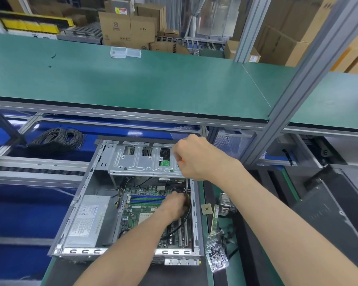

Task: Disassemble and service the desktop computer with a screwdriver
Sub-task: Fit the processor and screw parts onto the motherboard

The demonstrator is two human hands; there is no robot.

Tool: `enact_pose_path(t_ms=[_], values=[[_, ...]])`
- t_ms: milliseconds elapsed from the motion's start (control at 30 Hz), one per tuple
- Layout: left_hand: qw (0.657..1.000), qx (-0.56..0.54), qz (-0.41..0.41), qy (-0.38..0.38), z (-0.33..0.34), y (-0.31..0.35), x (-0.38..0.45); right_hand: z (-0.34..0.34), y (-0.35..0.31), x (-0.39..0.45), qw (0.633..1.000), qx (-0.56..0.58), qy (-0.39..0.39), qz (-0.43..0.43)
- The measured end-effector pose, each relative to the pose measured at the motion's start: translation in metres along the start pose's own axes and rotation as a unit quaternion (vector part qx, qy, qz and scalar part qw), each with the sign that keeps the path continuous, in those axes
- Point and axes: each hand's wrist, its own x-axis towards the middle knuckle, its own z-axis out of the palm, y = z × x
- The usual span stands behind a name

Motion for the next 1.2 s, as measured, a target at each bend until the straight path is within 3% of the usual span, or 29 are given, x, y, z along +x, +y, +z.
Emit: enact_pose_path(t_ms=[100, 233, 333, 567, 767, 1000, 1100, 1200], values=[[1.000, -0.003, 0.002, 0.008, 0.000, 0.000, 0.000, -0.006, 0.000, -0.001, 0.998, 0.048, -0.043, -0.013], [1.000, -0.010, 0.004, 0.013, 0.002, -0.002, 0.000, -0.002, -0.002, -0.001, 0.999, -0.002, 0.036, 0.026], [1.000, -0.013, 0.006, 0.012, 0.003, -0.001, 0.000, 0.000, -0.004, 0.001, 0.995, -0.062, 0.048, 0.060], [1.000, -0.019, 0.003, 0.015, 0.003, 0.000, 0.000, -0.008, 0.002, -0.003, 0.997, 0.055, -0.040, -0.030], [0.999, -0.034, -0.009, 0.011, 0.006, -0.001, 0.003, 0.000, 0.007, -0.003, 0.995, -0.043, 0.040, 0.074], [0.999, -0.041, -0.021, -0.004, 0.005, 0.000, 0.004, -0.005, 0.017, -0.008, 0.995, 0.096, -0.037, -0.003], [0.999, -0.045, -0.026, -0.007, 0.004, 0.000, 0.004, 0.001, 0.019, -0.009, 0.997, -0.010, 0.042, 0.063], [0.998, -0.050, -0.024, -0.009, 0.005, 0.000, 0.006, 0.002, 0.016, -0.007, 0.994, -0.048, 0.052, 0.077]])
